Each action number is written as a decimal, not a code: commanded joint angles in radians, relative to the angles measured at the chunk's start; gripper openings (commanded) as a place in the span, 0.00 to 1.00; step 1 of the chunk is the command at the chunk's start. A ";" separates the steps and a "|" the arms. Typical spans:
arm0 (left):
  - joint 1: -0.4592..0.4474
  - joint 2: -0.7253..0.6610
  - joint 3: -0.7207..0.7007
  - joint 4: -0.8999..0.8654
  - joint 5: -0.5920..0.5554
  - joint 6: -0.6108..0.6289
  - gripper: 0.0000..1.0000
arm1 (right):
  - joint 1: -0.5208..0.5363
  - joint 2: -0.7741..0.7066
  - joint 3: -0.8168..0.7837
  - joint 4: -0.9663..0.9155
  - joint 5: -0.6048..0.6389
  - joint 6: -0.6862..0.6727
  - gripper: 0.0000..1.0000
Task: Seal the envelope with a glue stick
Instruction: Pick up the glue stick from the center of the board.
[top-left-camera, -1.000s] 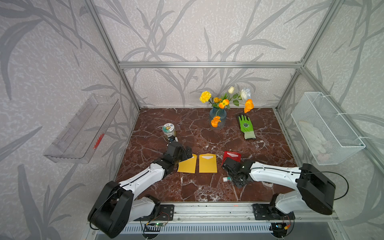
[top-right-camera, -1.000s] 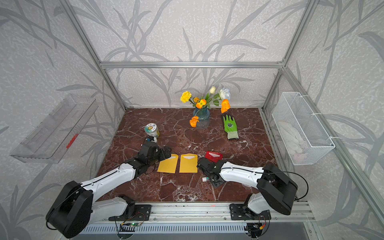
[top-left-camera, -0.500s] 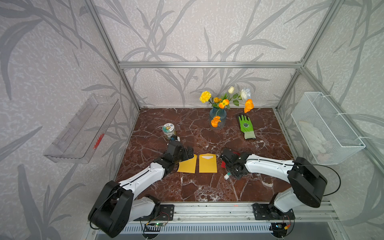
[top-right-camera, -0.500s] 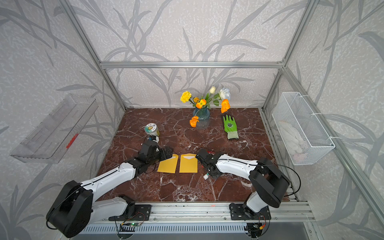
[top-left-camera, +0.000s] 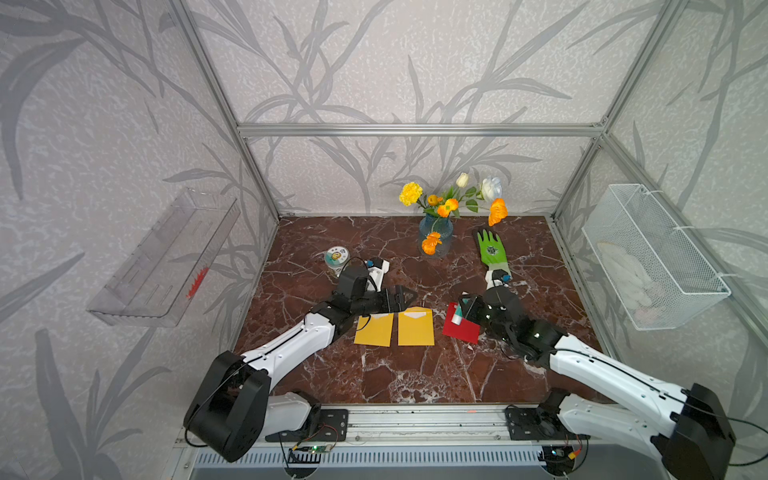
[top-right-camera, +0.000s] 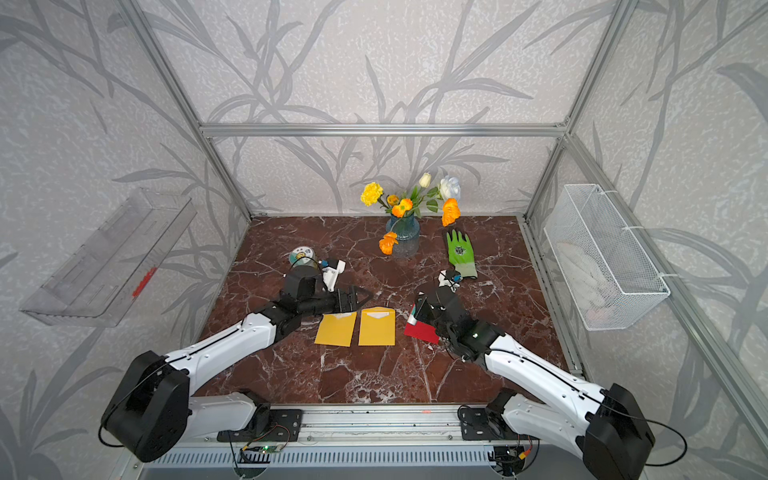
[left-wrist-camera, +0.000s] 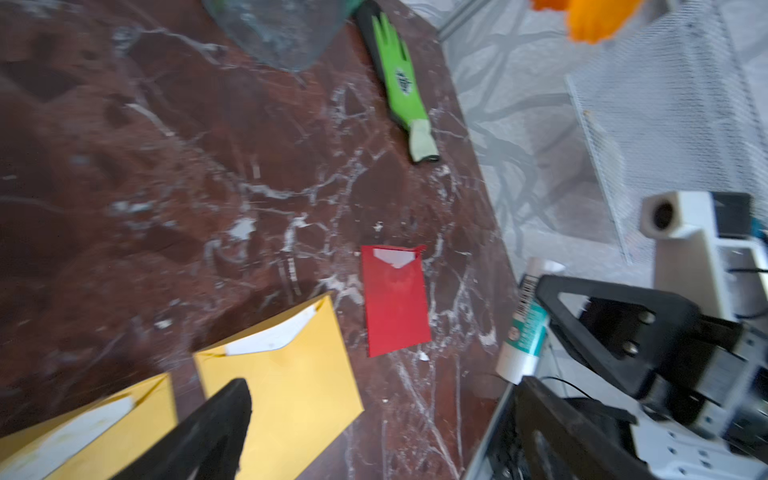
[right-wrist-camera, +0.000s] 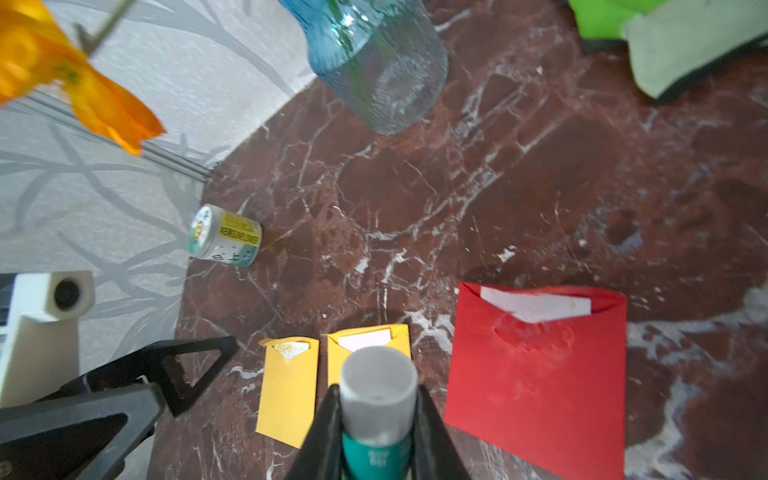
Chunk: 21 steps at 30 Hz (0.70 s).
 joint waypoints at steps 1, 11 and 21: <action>-0.051 0.040 0.047 0.137 0.212 -0.004 0.99 | -0.021 -0.035 -0.041 0.230 -0.119 -0.140 0.00; -0.177 0.145 0.131 0.197 0.255 0.045 0.86 | -0.038 -0.015 -0.076 0.492 -0.268 -0.120 0.00; -0.205 0.167 0.141 0.235 0.221 0.052 0.44 | -0.038 -0.013 -0.086 0.496 -0.301 -0.086 0.00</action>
